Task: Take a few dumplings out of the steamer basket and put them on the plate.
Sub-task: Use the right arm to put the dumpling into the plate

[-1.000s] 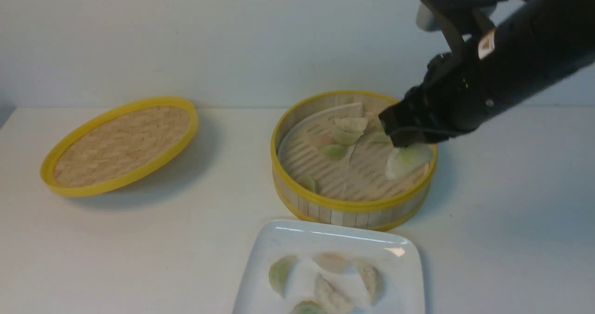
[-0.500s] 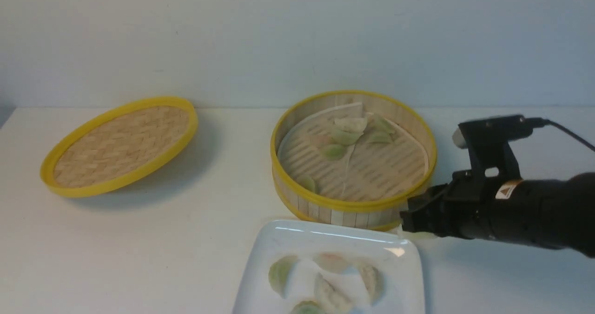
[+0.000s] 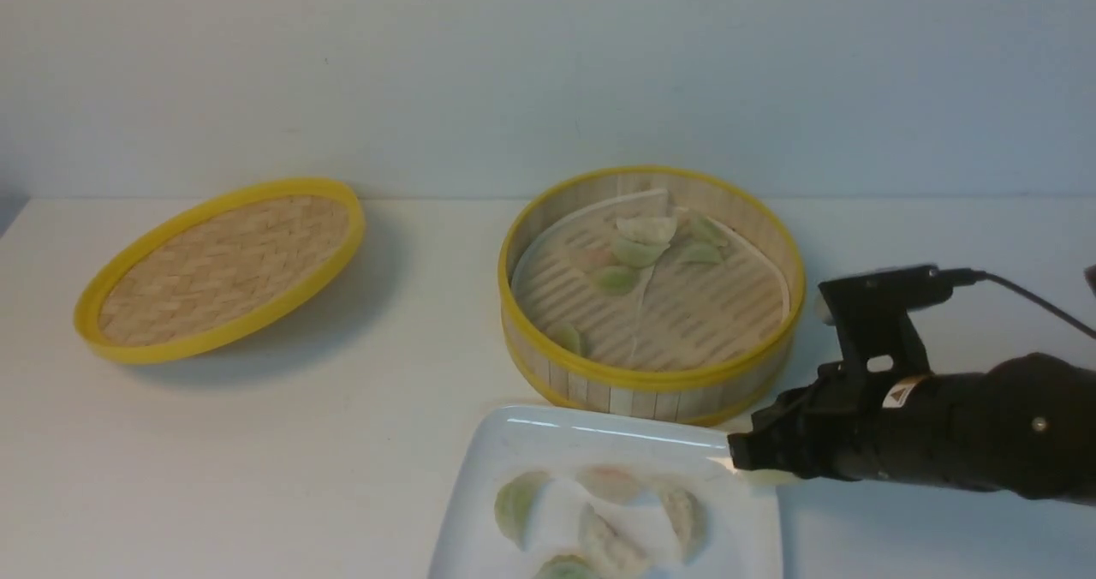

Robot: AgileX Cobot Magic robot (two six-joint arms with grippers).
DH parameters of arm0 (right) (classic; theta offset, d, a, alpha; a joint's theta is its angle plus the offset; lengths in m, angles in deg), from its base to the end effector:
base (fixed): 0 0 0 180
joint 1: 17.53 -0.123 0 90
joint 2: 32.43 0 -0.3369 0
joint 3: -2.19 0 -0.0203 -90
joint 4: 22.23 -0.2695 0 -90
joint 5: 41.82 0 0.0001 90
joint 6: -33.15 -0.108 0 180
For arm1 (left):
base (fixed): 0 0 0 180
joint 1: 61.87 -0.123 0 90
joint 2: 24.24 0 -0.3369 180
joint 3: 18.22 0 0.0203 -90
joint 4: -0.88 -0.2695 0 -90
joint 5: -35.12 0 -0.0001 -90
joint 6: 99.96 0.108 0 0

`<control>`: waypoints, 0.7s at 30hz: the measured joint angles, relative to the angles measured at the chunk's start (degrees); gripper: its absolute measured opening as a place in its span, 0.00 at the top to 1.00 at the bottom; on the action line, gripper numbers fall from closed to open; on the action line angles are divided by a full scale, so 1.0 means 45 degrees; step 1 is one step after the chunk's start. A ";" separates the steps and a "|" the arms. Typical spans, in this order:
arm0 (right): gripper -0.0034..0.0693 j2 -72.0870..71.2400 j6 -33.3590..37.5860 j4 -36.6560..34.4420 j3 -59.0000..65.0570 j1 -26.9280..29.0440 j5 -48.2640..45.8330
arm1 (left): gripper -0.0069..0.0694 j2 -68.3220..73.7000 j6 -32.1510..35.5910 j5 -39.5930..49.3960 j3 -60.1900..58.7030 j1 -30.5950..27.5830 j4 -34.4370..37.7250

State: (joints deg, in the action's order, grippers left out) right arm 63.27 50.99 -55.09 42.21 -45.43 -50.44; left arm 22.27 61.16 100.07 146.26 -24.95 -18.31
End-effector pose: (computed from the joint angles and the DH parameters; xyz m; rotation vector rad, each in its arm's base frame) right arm 0.2618 0.1486 0.1935 -0.3256 2.5177 0.4052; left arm 0.0835 -0.0225 0.4515 0.3292 2.1400 -0.1440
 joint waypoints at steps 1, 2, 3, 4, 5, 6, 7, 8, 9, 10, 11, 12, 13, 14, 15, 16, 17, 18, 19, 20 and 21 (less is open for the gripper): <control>0.95 0.0010 0.0000 0.0000 0.0000 -0.0113 0.0001 | 0.92 0.0000 0.0000 0.0000 0.0000 0.0000 0.0000; 0.95 0.0034 0.0000 0.0000 0.0000 -0.0196 0.0025 | 0.92 0.0000 0.0000 0.0000 0.0000 0.0000 0.0000; 0.95 0.0078 0.0000 0.0000 0.0000 -0.0307 0.0054 | 0.92 0.0000 0.0000 0.0000 0.0000 0.0000 -0.0014; 0.95 0.0133 0.0000 0.0000 0.0000 -0.0381 0.0085 | 0.92 0.0000 0.0000 0.0000 0.0000 0.0000 -0.0027; 0.95 0.0185 0.0000 0.0000 0.0000 -0.0463 0.0049 | 0.92 0.0000 0.0000 0.0000 0.0000 0.0000 -0.0024; 0.95 0.0225 0.0000 0.0000 0.0000 -0.0506 0.0028 | 0.92 0.0000 0.0000 0.0000 0.0000 0.0000 -0.0024; 0.95 0.0256 0.0000 0.0000 0.0000 -0.0530 -0.0011 | 0.92 0.0000 0.0000 0.0000 0.0000 0.0000 -0.0024; 0.95 0.0282 0.0000 0.0000 0.0000 -0.0547 -0.0076 | 0.92 0.0012 0.0000 0.0000 0.0000 0.0000 -0.0024; 0.95 0.0282 0.0000 0.0000 0.0000 -0.0547 -0.0171 | 0.92 0.0012 0.0000 0.0000 0.0000 0.0000 -0.0024; 0.95 0.0282 0.0000 0.0000 0.0000 -0.0547 -0.0270 | 0.92 0.0012 0.0000 0.0000 0.0000 0.0000 -0.0024; 0.95 0.0282 0.0000 0.0000 0.0000 -0.0547 -0.0427 | 0.92 0.0012 0.0000 0.0000 0.0000 0.0000 -0.0024; 0.95 0.0282 0.0000 -0.0004 0.0000 -0.0547 -0.0630 | 0.92 0.0012 0.0000 0.0000 0.0000 0.0000 -0.0024; 0.95 0.0282 0.0000 -0.0048 0.0000 -0.0575 -0.0867 | 0.92 0.0012 0.0000 0.0000 0.0000 0.0000 -0.0024; 0.95 0.0282 0.0000 -0.0061 0.0000 -0.0614 -0.0969 | 0.92 0.0012 0.0000 0.0000 0.0000 0.0000 -0.0024; 0.95 0.0282 0.0000 -0.0091 0.0000 -0.0700 -0.1189 | 0.92 0.0012 0.0000 0.0000 0.0000 0.0000 -0.0024; 0.95 0.0282 0.0000 -0.0105 0.0000 -0.0906 -0.1382 | 0.92 0.0012 0.0000 0.0000 0.0000 0.0000 -0.0024; 0.95 0.0282 0.0000 -0.0105 0.0000 -0.0974 -0.1440 | 0.92 0.0012 0.0000 0.0000 0.0000 0.0000 -0.0024; 0.95 0.0282 0.0000 -0.0129 0.0000 -0.1289 -0.1473 | 0.92 0.0012 0.0000 0.0000 0.0000 0.0000 -0.0030; 0.95 0.0298 0.0000 -0.0129 0.0000 -0.1478 -0.1454 | 0.92 0.0012 0.0000 0.0000 0.0000 0.0000 -0.0030; 0.95 0.0314 0.0000 -0.0129 0.0000 -0.1619 -0.1383 | 0.92 0.0012 0.0000 0.0000 0.0000 0.0000 -0.0040; 0.95 0.0350 0.0000 -0.0129 0.0000 -0.1714 -0.1324 | 0.92 0.0012 0.0000 0.0000 0.0000 0.0000 -0.0040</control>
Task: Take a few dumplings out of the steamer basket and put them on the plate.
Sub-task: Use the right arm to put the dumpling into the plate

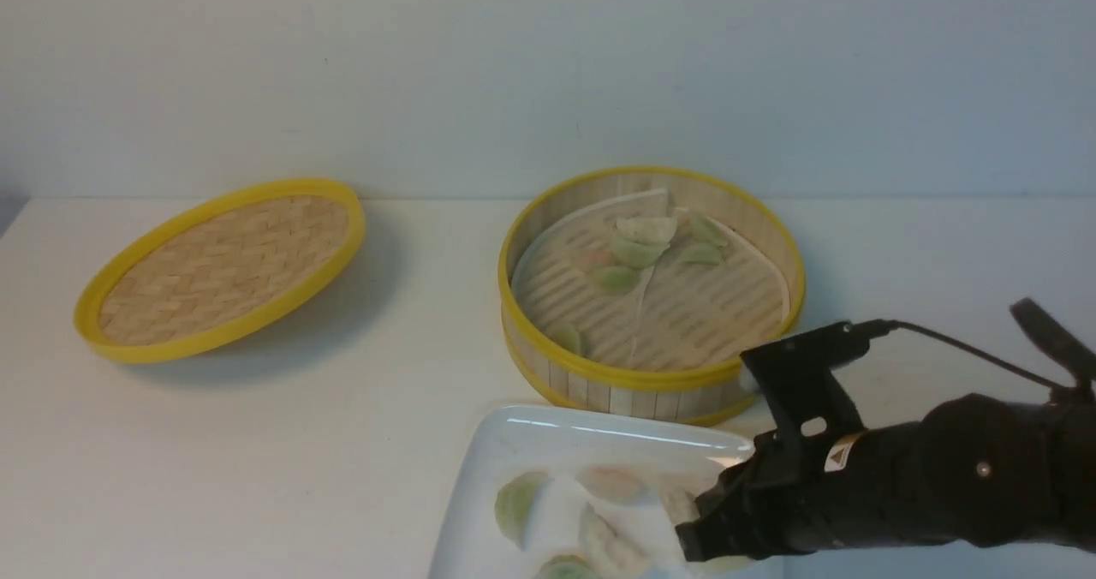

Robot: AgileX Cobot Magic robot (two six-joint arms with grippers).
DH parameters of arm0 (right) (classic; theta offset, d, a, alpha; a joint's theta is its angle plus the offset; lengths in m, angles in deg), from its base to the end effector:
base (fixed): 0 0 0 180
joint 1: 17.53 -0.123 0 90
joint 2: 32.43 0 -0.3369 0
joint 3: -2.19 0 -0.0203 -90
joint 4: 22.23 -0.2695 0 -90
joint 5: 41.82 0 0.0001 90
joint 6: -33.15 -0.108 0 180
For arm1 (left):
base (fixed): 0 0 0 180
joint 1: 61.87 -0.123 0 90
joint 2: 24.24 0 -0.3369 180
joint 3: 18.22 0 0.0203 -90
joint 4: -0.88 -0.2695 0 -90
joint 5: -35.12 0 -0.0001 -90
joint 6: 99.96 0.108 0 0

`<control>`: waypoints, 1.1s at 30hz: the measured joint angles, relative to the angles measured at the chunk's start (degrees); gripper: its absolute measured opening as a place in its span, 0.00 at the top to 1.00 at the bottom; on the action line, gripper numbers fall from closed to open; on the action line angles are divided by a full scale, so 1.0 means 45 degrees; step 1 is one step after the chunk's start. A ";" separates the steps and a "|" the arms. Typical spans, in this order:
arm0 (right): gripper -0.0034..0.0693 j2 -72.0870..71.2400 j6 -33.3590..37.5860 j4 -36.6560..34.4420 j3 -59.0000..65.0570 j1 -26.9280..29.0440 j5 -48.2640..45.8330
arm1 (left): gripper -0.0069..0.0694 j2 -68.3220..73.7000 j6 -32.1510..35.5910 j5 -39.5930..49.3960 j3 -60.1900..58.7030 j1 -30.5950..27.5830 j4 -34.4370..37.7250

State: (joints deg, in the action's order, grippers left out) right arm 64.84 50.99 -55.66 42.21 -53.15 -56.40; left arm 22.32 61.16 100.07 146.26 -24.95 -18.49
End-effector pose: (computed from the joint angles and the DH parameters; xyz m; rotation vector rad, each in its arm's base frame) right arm 0.2306 0.1837 0.1807 -0.5354 2.6246 0.4791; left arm 0.0839 -0.0224 0.4515 0.3292 2.1396 -0.1400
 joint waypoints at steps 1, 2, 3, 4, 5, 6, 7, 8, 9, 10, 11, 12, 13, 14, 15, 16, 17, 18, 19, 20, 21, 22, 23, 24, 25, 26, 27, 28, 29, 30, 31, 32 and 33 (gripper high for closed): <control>0.95 0.0099 0.0005 -0.0006 0.0000 -0.0153 0.0114 | 0.92 0.0000 0.0000 0.0000 0.0000 0.0000 0.0000; 0.95 0.0242 0.0005 -0.0021 0.0000 -0.0259 0.0203 | 0.92 0.0000 0.0000 0.0000 0.0000 0.0000 0.0000; 0.95 0.0307 0.0005 -0.0050 0.0000 -0.0301 0.0236 | 0.92 0.0000 0.0000 0.0000 0.0000 0.0000 0.0000; 0.95 0.0326 0.0005 -0.0050 0.0000 -0.0301 0.0251 | 0.92 0.0000 0.0000 0.0000 0.0000 0.0000 -0.0005; 0.95 0.0514 0.0005 -0.0049 0.0000 -0.0333 0.0322 | 0.92 0.0000 0.0000 0.0000 0.0000 0.0000 -0.0016; 0.95 0.0594 0.0005 -0.0062 0.0000 -0.0333 0.0377 | 0.92 0.0000 0.0000 0.0000 0.0000 0.0000 -0.0016; 0.95 0.0654 0.0005 -0.0062 -0.0018 -0.0333 0.0425 | 0.92 0.0000 0.0000 0.0000 0.0000 0.0000 -0.0016; 0.95 0.0692 0.0005 -0.0062 -0.0024 -0.0333 0.0459 | 0.92 0.0000 0.0000 0.0000 0.0000 0.0000 -0.0016; 0.95 0.0692 0.0005 -0.0072 -0.0038 -0.0333 0.0459 | 0.92 0.0000 0.0000 0.0000 0.0000 0.0000 -0.0020; 0.95 0.0698 0.0005 -0.0072 -0.0038 -0.0333 0.0459 | 0.92 0.0010 0.0000 0.0000 0.0000 0.0000 -0.0020; 0.94 0.0709 0.0005 -0.0098 -0.0038 -0.0333 0.0459 | 0.92 0.0010 0.0000 0.0000 0.0000 0.0000 -0.0020; 0.93 0.0726 0.0005 -0.0109 -0.0038 -0.0333 0.0459 | 0.92 0.0010 0.0000 0.0000 0.0000 0.0000 -0.0031; 0.92 0.0741 0.0005 -0.0109 -0.0066 -0.0333 0.0459 | 0.92 0.0010 0.0000 0.0000 0.0000 0.0000 -0.0031; 0.90 0.0769 0.0005 -0.0109 -0.0084 -0.0333 0.0447 | 0.92 0.0010 0.0000 0.0000 0.0000 0.0000 -0.0031; 0.87 0.0786 0.0005 -0.0134 -0.0104 -0.0333 0.0428 | 0.92 0.0014 0.0000 0.0000 0.0000 0.0000 -0.0031; 0.84 0.0833 0.0005 -0.0135 -0.0104 -0.0333 0.0415 | 0.92 0.0014 0.0000 0.0000 0.0000 0.0000 -0.0031; 0.80 0.0857 0.0005 -0.0135 -0.0104 -0.0333 0.0330 | 0.92 0.0014 0.0000 0.0000 0.0000 0.0000 -0.0031; 0.76 0.0889 0.0005 -0.0135 -0.0104 -0.0333 0.0282 | 0.92 0.0014 0.0000 0.0000 0.0000 0.0000 -0.0031; 0.72 0.0889 0.0005 -0.0135 -0.0104 -0.0333 0.0229 | 0.92 0.0014 0.0000 0.0000 0.0000 0.0000 -0.0031; 0.69 0.0889 0.0005 -0.0135 -0.0104 -0.0333 0.0210 | 0.92 0.0014 0.0000 0.0000 0.0000 0.0000 -0.0031; 0.65 0.0889 0.0005 -0.0135 -0.0104 -0.0333 0.0161 | 0.92 0.0014 0.0000 0.0000 0.0000 0.0000 -0.0031; 0.62 0.0889 0.0005 -0.0135 -0.0104 -0.0333 0.0135 | 0.92 0.0014 0.0000 0.0000 0.0000 0.0000 -0.0031; 0.56 0.0819 0.0005 -0.0135 -0.0104 -0.0333 0.0085 | 0.92 0.0014 0.0000 0.0000 0.0000 0.0000 -0.0031; 0.53 0.0757 0.0005 -0.0135 -0.0104 -0.0333 0.0033 | 0.92 0.0014 0.0000 0.0000 0.0000 0.0000 -0.0031; 0.50 0.0650 0.0005 -0.0135 -0.0104 -0.0333 -0.0023 | 0.92 0.0014 0.0000 0.0000 0.0000 0.0000 -0.0031; 0.49 0.0601 0.0005 -0.0135 -0.0104 -0.0333 -0.0024 | 0.92 0.0014 0.0000 0.0000 0.0000 0.0000 -0.0031; 0.46 0.0370 0.0005 -0.0135 -0.0104 -0.0333 -0.0212 | 0.92 0.0014 0.0000 0.0000 0.0000 0.0000 -0.0031; 0.45 0.0177 0.0005 -0.0135 -0.0104 -0.0333 -0.0418 | 0.92 0.0014 0.0000 -0.0004 0.0000 0.0000 -0.0031; 0.45 0.0077 0.0005 -0.0122 -0.0104 -0.0333 -0.0528 | 0.92 0.0014 0.0000 -0.0004 0.0000 0.0000 -0.0031; 0.44 -0.0093 0.0005 -0.0122 -0.0104 -0.0333 -0.0718 | 0.92 0.0014 0.0000 -0.0004 0.0000 0.0000 -0.0031; 0.44 -0.0293 0.0005 -0.0109 -0.0104 -0.0333 -0.0938 | 0.92 0.0014 0.0000 -0.0004 0.0000 0.0000 -0.0031; 0.44 -0.0425 0.0005 -0.0109 -0.0104 -0.0333 -0.1064 | 0.92 0.0014 0.0000 -0.0004 0.0000 0.0000 -0.0031; 0.44 -0.0593 0.0005 -0.0097 -0.0104 -0.0333 -0.1174 | 0.92 0.0014 0.0000 -0.0004 0.0000 0.0000 -0.0031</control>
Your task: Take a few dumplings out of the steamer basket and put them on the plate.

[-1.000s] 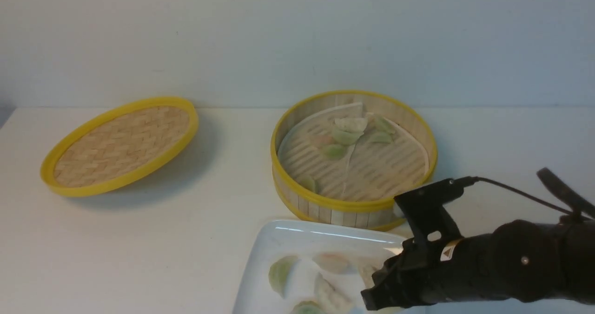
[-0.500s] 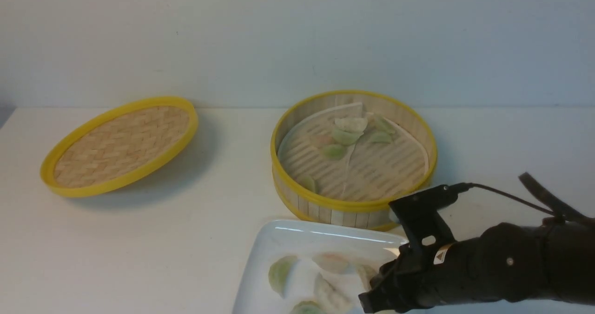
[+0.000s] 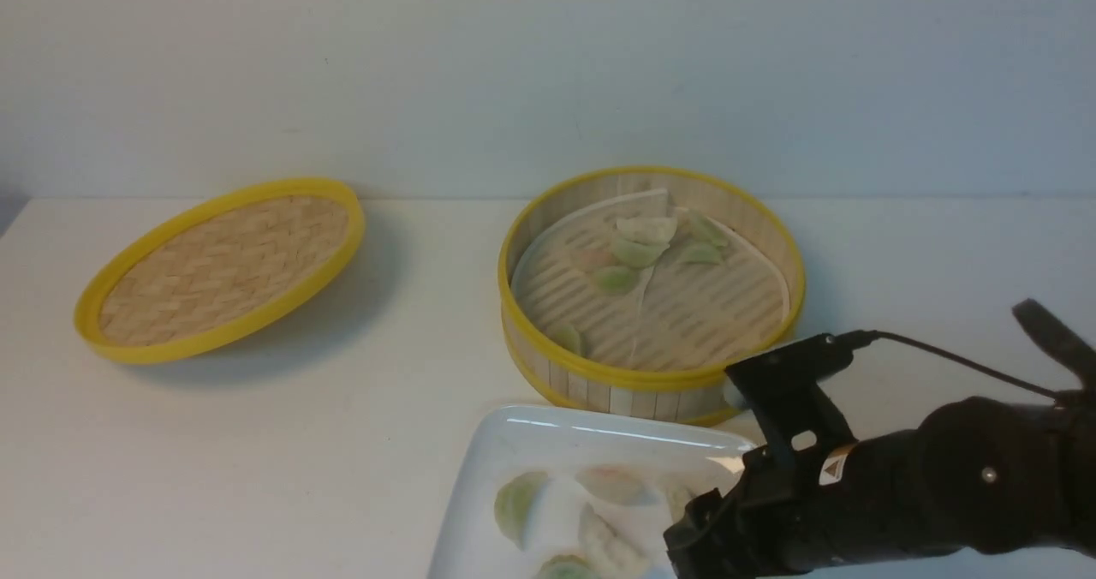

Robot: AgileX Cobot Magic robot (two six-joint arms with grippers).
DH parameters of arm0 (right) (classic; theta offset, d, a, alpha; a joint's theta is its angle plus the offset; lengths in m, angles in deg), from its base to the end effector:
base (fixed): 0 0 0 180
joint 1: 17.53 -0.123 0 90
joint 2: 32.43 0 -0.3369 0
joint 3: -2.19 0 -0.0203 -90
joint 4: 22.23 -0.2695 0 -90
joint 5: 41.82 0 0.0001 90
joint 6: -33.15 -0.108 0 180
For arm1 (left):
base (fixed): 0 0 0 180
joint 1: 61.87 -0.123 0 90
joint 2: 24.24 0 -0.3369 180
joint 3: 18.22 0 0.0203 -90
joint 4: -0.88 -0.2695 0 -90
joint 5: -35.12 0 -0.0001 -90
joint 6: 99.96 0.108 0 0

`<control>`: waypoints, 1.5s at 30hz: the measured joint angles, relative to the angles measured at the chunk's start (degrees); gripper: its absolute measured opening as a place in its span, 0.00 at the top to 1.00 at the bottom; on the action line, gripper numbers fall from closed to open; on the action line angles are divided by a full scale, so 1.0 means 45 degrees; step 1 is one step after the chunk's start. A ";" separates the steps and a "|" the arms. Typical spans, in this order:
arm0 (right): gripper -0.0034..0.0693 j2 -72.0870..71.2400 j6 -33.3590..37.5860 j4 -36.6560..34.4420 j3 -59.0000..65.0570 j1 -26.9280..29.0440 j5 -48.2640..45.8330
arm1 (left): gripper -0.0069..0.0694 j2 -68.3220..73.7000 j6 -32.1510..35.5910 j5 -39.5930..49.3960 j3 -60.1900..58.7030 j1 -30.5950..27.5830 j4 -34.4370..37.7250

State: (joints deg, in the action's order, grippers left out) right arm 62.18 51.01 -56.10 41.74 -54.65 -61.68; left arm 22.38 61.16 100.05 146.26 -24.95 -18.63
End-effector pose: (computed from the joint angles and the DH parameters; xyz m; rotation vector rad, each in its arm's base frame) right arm 0.2158 0.1890 0.1930 -0.6006 2.6478 0.5402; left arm 0.0843 -0.0224 0.4515 0.3294 2.1393 -0.1369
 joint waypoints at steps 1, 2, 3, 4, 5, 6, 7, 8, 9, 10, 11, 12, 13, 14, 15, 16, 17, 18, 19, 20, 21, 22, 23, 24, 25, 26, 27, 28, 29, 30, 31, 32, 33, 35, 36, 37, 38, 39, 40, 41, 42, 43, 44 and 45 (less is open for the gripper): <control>0.44 -0.0164 0.0000 0.0010 0.0000 0.0000 -0.0079 | 0.92 0.0000 0.0000 0.0000 0.0000 0.0000 0.0000; 0.44 -0.0199 0.0000 0.0030 0.0000 0.0000 -0.0091 | 0.92 0.0000 0.0000 0.0000 0.0000 0.0000 0.0000; 0.44 -0.0433 0.0000 0.0098 0.0012 0.0000 -0.0132 | 0.92 0.0000 0.0000 0.0000 0.0000 0.0000 0.0000; 0.44 -0.0592 0.0000 0.0167 0.0012 0.0000 -0.0160 | 0.92 0.0000 0.0000 0.0000 0.0000 0.0000 0.0000; 0.44 -0.0704 0.0000 0.0251 0.0012 0.0000 -0.0208 | 0.92 0.0000 0.0000 0.0000 0.0000 0.0000 0.0000; 0.46 -0.0847 -0.0013 0.0354 0.0022 0.0028 -0.0319 | 0.92 0.0000 0.0000 0.0000 0.0000 0.0000 0.0000; 0.49 -0.0941 -0.0013 0.0502 0.0022 0.0119 -0.0573 | 0.92 0.0000 0.0000 0.0000 0.0000 0.0000 0.0000; 0.52 -0.0970 -0.0013 0.0605 0.0022 0.0260 -0.0801 | 0.92 0.0000 0.0000 0.0000 0.0000 0.0000 0.0000; 0.58 -0.0995 -0.0013 0.0796 0.0022 0.0454 -0.1189 | 0.92 0.0000 0.0000 0.0000 0.0000 0.0000 0.0000; 0.62 -0.0994 -0.0013 0.0950 0.0022 0.0644 -0.1477 | 0.92 0.0000 0.0000 0.0000 0.0000 0.0000 0.0000; 0.69 -0.0994 -0.0021 0.1170 0.0022 0.0904 -0.1858 | 0.92 0.0000 0.0000 0.0000 0.0000 0.0000 0.0000; 0.77 -0.1005 -0.0036 0.1378 0.0010 0.1173 -0.2261 | 0.92 0.0000 0.0000 0.0000 0.0000 0.0000 0.0000; 0.85 -0.1005 -0.0050 0.1572 -0.0022 0.1443 -0.2688 | 0.92 0.0000 0.0000 0.0000 0.0000 0.0000 0.0000; 0.86 -0.1005 -0.0050 0.1604 -0.0044 0.1495 -0.2688 | 0.92 0.0000 0.0000 0.0000 0.0000 0.0000 0.0000; 0.91 -0.1005 -0.0050 0.1738 -0.0148 0.1740 -0.3144 | 0.92 0.0000 0.0000 0.0000 0.0000 0.0000 0.0000; 0.94 -0.1005 -0.0059 0.1860 -0.0307 0.1997 -0.3582 | 0.92 0.0000 0.0000 0.0000 0.0000 0.0000 0.0000; 0.95 -0.1005 -0.0059 0.1897 -0.0480 0.2091 -0.3831 | 0.92 0.0000 0.0000 0.0000 0.0000 0.0000 0.0000; 0.96 -0.1005 -0.0059 0.1909 -0.0714 0.2126 -0.4084 | 0.92 0.0000 0.0000 0.0000 0.0000 0.0000 0.0000; 0.97 -0.1005 -0.0059 0.1909 -0.0934 0.2126 -0.4358 | 0.92 0.0000 0.0000 0.0000 0.0000 0.0000 0.0000; 0.97 -0.0991 -0.0059 0.1896 -0.0993 0.2126 -0.4490 | 0.92 0.0000 0.0000 0.0000 0.0000 0.0000 0.0000; 0.97 -0.0929 -0.0059 0.1896 -0.1098 0.2048 -0.4603 | 0.92 0.0000 0.0000 0.0000 0.0000 0.0000 0.0000; 0.97 -0.0902 -0.0059 0.1896 -0.1134 0.2018 -0.4630 | 0.92 0.0000 0.0000 0.0000 0.0000 0.0000 0.0000; 0.97 -0.0826 -0.0059 0.1896 -0.1158 0.1953 -0.4695 | 0.92 0.0000 0.0000 0.0000 0.0000 0.0000 0.0000; 0.97 -0.0634 -0.0048 0.1896 -0.1158 0.1786 -0.4790 | 0.92 0.0000 0.0000 0.0000 0.0000 0.0000 0.0000; 0.97 -0.0469 -0.0048 0.1927 -0.1158 0.1682 -0.4858 | 0.92 0.0000 0.0000 0.0000 0.0000 0.0000 0.0000; 0.97 -0.0245 -0.0048 0.1942 -0.1158 0.1586 -0.4871 | 0.92 0.0000 0.0000 0.0000 0.0000 0.0000 0.0000; 0.97 -0.0099 -0.0048 0.1966 -0.1158 0.1503 -0.4871 | 0.92 0.0000 0.0000 0.0000 0.0000 0.0000 0.0000; 0.97 0.0073 -0.0048 0.1988 -0.1158 0.1448 -0.4853 | 0.92 0.0000 0.0000 0.0000 0.0000 0.0000 0.0000; 0.97 0.0246 -0.0048 0.2046 -0.1158 0.1392 -0.4823 | 0.92 0.0000 0.0000 0.0000 0.0000 0.0000 0.0000; 0.97 0.0388 -0.0048 0.2052 -0.1158 0.1392 -0.4788 | 0.92 0.0000 0.0000 0.0000 0.0000 0.0000 0.0000; 0.97 0.0599 -0.0048 0.2092 -0.1158 0.1378 -0.4685 | 0.92 0.0000 0.0000 0.0000 0.0000 0.0000 0.0000; 0.97 0.0821 -0.0048 0.2092 -0.1158 0.1378 -0.4583 | 0.92 0.0000 0.0000 0.0000 0.0000 0.0000 0.0000; 0.97 0.0821 -0.0048 0.2092 -0.1158 0.1378 -0.4556 | 0.92 0.0000 0.0000 0.0000 0.0000 0.0000 0.0000; 0.97 0.1285 -0.0048 0.2103 -0.1158 0.1378 -0.4354 | 0.92 0.0000 0.0000 0.0000 0.0000 0.0000 0.0000; 0.97 0.1443 -0.0048 0.2103 -0.1158 0.1378 -0.4291 | 0.92 0.0000 0.0000 0.0000 0.0000 0.0000 0.0000; 0.97 0.1593 -0.0048 0.2103 -0.1158 0.1378 -0.4178 | 0.92 0.0000 0.0000 0.0000 0.0000 0.0000 0.0000; 0.97 0.1654 -0.0048 0.2103 -0.1158 0.1378 -0.4130 | 0.92 0.0000 0.0000 0.0000 0.0000 0.0000 0.0000; 0.97 0.1757 -0.0048 0.2066 -0.1158 0.1378 -0.4026 | 0.92 0.0000 0.0000 0.0000 0.0000 0.0000 0.0000; 0.97 0.1908 0.0001 0.1838 -0.1168 0.1339 -0.3806 | 0.92 0.0000 0.0000 0.0000 0.0000 0.0000 0.0000; 0.97 0.1949 0.0069 0.1779 -0.1168 0.1273 -0.3676 | 0.92 0.0000 0.0000 0.0000 0.0000 0.0000 0.0000; 0.97 0.1959 0.0149 0.1744 -0.1179 0.1180 -0.3520 | 0.92 0.0000 0.0000 0.0000 0.0000 0.0000 0.0000; 0.97 0.1964 0.0234 0.1674 -0.1171 0.1090 -0.3410 | 0.92 0.0000 0.0000 0.0000 0.0000 0.0000 0.0000; 0.97 0.1975 0.0316 0.1602 -0.1171 0.1009 -0.3319 | 0.92 0.0000 0.0000 0.0000 0.0000 0.0000 0.0000; 0.97 0.1989 0.0451 0.1469 -0.1171 0.0860 -0.3129 | 0.92 0.0000 0.0000 0.0000 0.0000 0.0000 0.0000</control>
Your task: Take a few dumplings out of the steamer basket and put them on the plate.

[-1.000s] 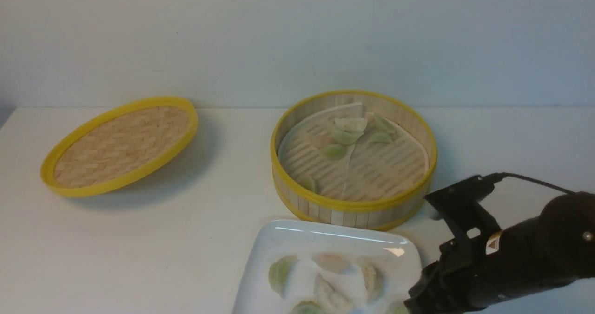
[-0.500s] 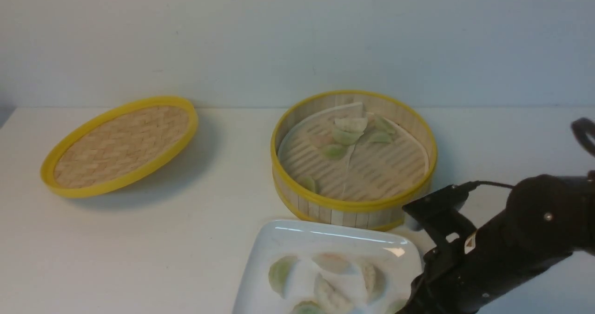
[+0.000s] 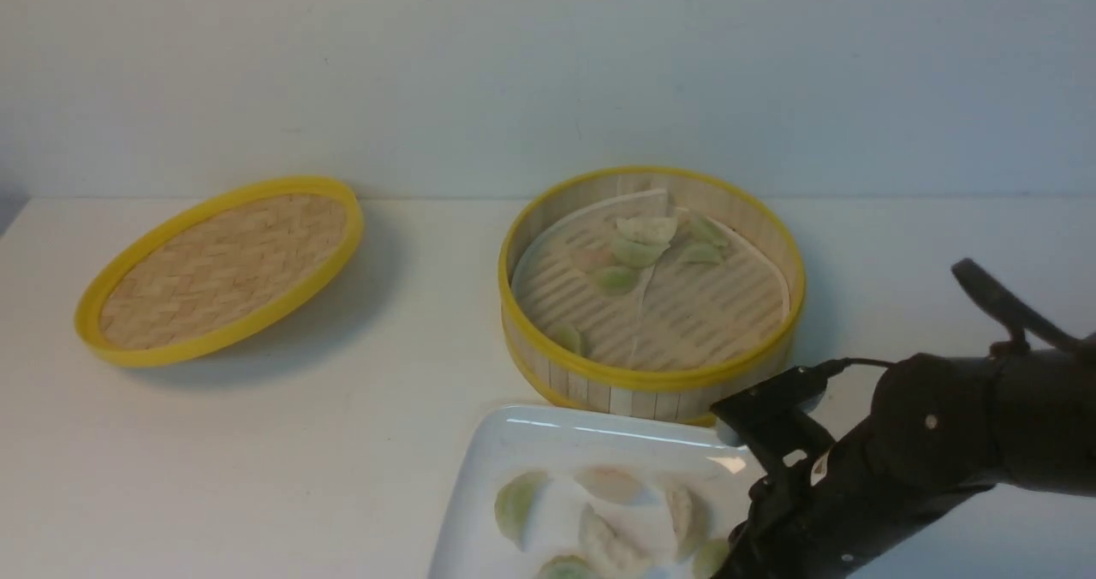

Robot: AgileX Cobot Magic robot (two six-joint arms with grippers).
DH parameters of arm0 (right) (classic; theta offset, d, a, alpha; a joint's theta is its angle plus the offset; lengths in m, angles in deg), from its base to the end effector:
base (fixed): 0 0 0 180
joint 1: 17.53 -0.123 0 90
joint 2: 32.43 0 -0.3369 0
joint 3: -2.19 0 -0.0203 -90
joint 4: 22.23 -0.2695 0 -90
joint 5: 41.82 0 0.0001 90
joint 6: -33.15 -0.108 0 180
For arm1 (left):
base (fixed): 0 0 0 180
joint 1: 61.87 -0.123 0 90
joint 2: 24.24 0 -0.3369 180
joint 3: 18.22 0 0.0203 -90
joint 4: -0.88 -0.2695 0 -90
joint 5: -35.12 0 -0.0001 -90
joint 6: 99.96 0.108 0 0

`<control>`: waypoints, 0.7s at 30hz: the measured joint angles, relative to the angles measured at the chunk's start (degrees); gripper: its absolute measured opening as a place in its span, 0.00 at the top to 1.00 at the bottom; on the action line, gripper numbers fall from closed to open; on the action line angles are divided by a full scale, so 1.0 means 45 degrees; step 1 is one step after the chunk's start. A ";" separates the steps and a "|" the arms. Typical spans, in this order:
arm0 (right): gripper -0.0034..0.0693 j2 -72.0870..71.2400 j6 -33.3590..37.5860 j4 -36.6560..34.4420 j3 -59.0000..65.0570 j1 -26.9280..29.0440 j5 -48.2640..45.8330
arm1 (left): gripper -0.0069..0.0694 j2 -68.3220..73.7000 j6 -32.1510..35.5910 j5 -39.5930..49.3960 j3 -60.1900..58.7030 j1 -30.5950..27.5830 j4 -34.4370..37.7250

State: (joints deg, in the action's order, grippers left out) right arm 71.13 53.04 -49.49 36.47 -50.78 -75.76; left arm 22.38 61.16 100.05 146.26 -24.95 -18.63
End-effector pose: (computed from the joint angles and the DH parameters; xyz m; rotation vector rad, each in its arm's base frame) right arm 0.2317 0.1850 0.1620 -0.8138 2.8890 0.4633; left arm 0.0843 -0.0224 0.4515 0.3294 2.1393 -0.1369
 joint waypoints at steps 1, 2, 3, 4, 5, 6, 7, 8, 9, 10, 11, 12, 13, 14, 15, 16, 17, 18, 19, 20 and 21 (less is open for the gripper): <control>0.97 0.0028 0.0146 -0.0126 -0.0011 -0.0192 0.0250 | 0.92 0.0000 0.0000 0.0000 0.0000 0.0000 0.0000; 0.97 0.0025 0.0258 -0.0243 -0.0011 -0.0332 0.0452 | 0.92 0.0000 0.0000 0.0000 0.0000 0.0000 0.0000; 0.97 0.0030 0.0318 -0.0348 -0.0011 -0.0420 0.0628 | 0.92 0.0000 0.0000 0.0000 0.0000 0.0000 0.0000; 0.97 0.0030 0.0359 -0.0494 -0.0011 -0.0485 0.0818 | 0.92 0.0000 0.0000 0.0000 0.0000 0.0000 0.0000; 0.97 0.0030 0.0360 -0.0580 -0.0011 -0.0502 0.0921 | 0.92 0.0000 0.0000 0.0000 0.0000 0.0000 0.0000; 0.97 0.0030 0.0399 -0.0672 -0.0027 -0.0513 0.1056 | 0.92 0.0000 0.0000 0.0000 0.0000 0.0000 0.0000; 0.97 0.0030 0.0410 -0.0672 -0.0070 -0.0513 0.1051 | 0.92 0.0000 0.0000 0.0000 0.0000 0.0000 0.0000; 0.97 0.0030 0.0410 -0.0672 -0.0113 -0.0513 0.1020 | 0.92 0.0000 0.0000 0.0000 0.0000 0.0000 0.0000; 0.97 0.0030 0.0410 -0.0614 -0.0270 -0.0513 0.0825 | 0.92 0.0000 0.0000 0.0000 0.0000 0.0000 0.0033; 0.97 0.0030 0.0410 -0.0598 -0.0384 -0.0513 0.0624 | 0.92 0.0000 0.0000 0.0000 0.0000 0.0000 0.0084; 0.97 -0.0024 0.0396 -0.0553 -0.0574 -0.0513 0.0210 | 0.92 0.0000 0.0000 0.0000 0.0000 0.0000 0.0155; 0.97 -0.0024 0.0395 -0.0529 -0.0574 -0.0513 0.0135 | 0.92 0.0000 0.0000 0.0000 0.0000 0.0000 0.0155; 0.97 -0.0206 0.0273 -0.0357 -0.0820 -0.0513 -0.0430 | 0.92 0.0000 0.0000 0.0000 0.0000 0.0000 0.0255; 0.97 -0.0456 0.0205 -0.0231 -0.0963 -0.0513 -0.0871 | 0.92 0.0000 0.0000 0.0000 0.0000 0.0000 0.0290; 0.97 -0.0671 0.0065 -0.0095 -0.1030 -0.0513 -0.1133 | 0.92 0.0000 0.0000 -0.0012 0.0000 0.0000 0.0290; 0.97 -0.1002 -0.0124 0.0076 -0.1068 -0.0513 -0.1381 | 0.92 0.0000 0.0000 -0.0011 0.0000 0.0000 0.0300; 0.97 -0.1484 -0.0350 0.0295 -0.1093 -0.0513 -0.1657 | 0.92 0.0000 0.0000 -0.0075 0.0000 0.0000 0.0305; 0.97 -0.1758 -0.0506 0.0433 -0.1093 -0.0513 -0.1771 | 0.92 0.0000 0.0000 -0.0114 0.0000 0.0000 0.0305; 0.97 -0.2152 -0.0787 0.0701 -0.1093 -0.0513 -0.1928 | 0.92 0.0000 0.0000 -0.0162 0.0000 0.0000 0.0318; 0.97 -0.2830 -0.1102 0.0990 -0.1093 -0.0513 -0.2127 | 0.92 0.0000 0.0000 -0.0214 0.0000 0.0000 0.0316; 0.97 -0.3195 -0.1295 0.1185 -0.1093 -0.0513 -0.2213 | 0.92 0.0000 0.0000 -0.0234 0.0000 0.0000 0.0321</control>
State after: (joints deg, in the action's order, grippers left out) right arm 56.75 47.21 -44.16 31.55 -53.09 -85.72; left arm 22.38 61.16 99.00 146.26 -24.95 -17.18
